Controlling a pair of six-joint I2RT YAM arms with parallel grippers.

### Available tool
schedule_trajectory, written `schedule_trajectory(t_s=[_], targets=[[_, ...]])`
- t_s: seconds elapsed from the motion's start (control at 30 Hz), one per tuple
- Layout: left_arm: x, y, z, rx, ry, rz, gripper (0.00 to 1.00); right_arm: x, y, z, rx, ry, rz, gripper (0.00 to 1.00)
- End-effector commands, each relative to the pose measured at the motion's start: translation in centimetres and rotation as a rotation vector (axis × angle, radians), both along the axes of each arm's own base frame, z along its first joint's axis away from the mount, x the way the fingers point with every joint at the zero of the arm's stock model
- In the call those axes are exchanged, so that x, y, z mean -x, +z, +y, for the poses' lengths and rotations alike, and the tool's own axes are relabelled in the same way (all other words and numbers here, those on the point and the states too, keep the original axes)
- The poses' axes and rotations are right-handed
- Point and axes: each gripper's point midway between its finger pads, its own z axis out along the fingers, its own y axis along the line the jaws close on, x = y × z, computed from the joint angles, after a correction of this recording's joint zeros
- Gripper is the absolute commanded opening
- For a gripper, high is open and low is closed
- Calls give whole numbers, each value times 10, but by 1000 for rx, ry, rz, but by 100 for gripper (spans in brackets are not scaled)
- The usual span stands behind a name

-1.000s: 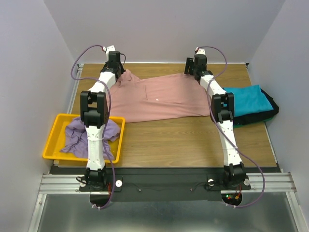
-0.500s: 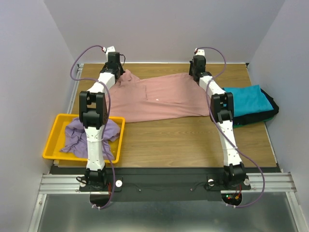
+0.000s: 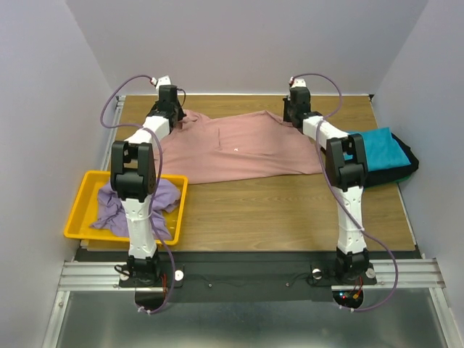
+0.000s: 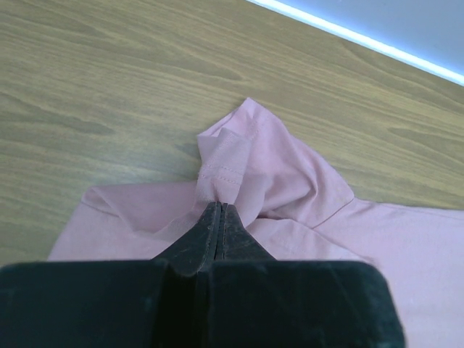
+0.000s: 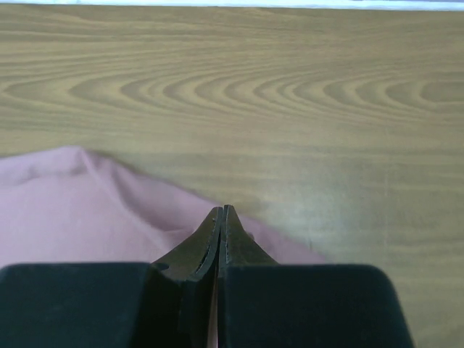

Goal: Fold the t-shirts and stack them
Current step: Fold the tshirt

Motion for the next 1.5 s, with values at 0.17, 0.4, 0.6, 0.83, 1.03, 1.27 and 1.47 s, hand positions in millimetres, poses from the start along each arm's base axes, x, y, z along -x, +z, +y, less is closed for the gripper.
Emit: schedule_trajectory(t_s=[0.17, 0.4, 0.6, 0.83, 1.03, 1.27, 1.47], targets=[[6, 66, 10, -1, 38, -157, 0, 33, 90, -17, -11, -63, -196, 0], [2, 88, 33, 3, 78, -192, 0, 42, 116, -40, 59, -152, -237, 0], [12, 98, 36, -3, 71, -227, 0, 57, 125, -58, 99, -227, -242, 0], [26, 92, 33, 0, 49, -231, 0, 79, 130, -78, 101, -266, -233, 0], [45, 76, 43, 3, 88, -207, 0, 91, 121, -84, 107, -271, -208, 0], [62, 40, 34, 53, 49, -148, 0, 95, 107, -69, 16, -180, -178, 1], [72, 11, 27, 83, 23, -86, 0, 102, 79, -52, -107, -168, -111, 15]])
